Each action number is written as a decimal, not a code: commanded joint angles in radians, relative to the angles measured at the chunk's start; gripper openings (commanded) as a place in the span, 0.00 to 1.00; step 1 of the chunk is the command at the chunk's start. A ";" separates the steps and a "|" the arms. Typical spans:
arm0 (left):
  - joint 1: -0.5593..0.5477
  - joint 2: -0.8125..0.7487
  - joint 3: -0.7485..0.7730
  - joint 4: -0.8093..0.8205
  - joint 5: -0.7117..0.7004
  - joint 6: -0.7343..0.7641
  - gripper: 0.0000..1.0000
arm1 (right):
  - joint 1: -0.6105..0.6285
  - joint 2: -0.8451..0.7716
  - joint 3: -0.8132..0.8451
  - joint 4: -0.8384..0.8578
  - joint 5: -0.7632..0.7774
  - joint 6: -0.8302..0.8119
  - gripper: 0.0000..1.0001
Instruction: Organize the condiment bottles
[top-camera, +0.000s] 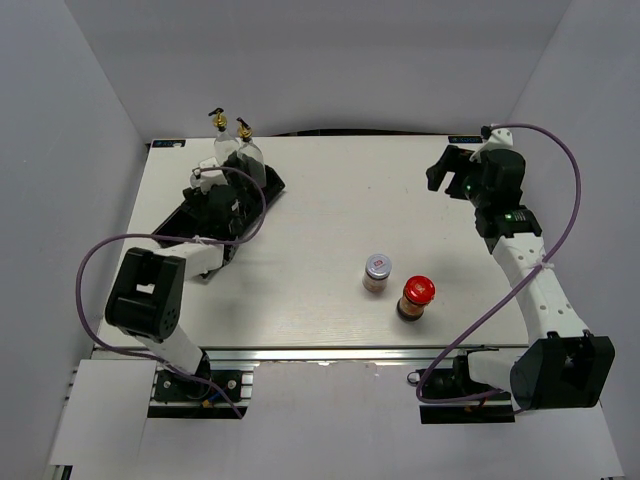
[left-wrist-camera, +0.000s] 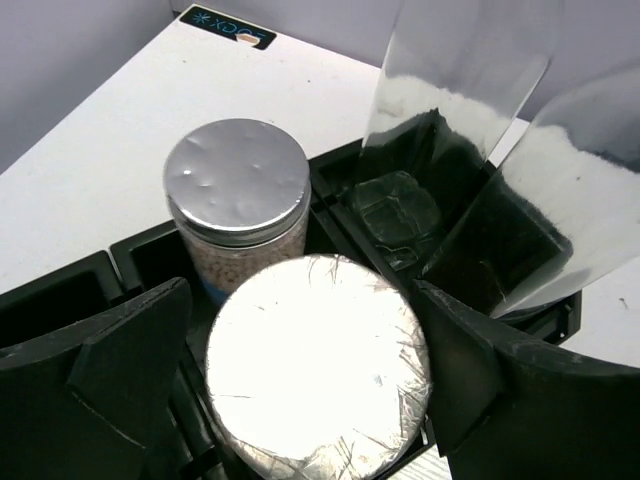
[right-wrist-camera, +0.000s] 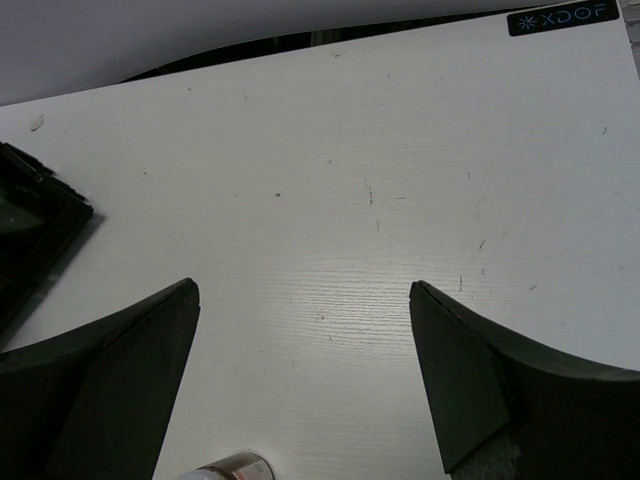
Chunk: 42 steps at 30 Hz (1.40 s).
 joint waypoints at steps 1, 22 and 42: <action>0.004 -0.090 0.018 -0.107 -0.023 -0.026 0.98 | -0.004 -0.031 0.001 0.000 -0.004 0.010 0.89; -0.010 -0.431 0.280 -0.811 0.390 -0.157 0.98 | -0.006 -0.096 -0.025 -0.199 0.001 0.081 0.90; -0.600 -0.166 0.495 -0.819 0.990 0.113 0.98 | -0.079 -0.189 -0.149 -0.354 0.122 0.085 0.89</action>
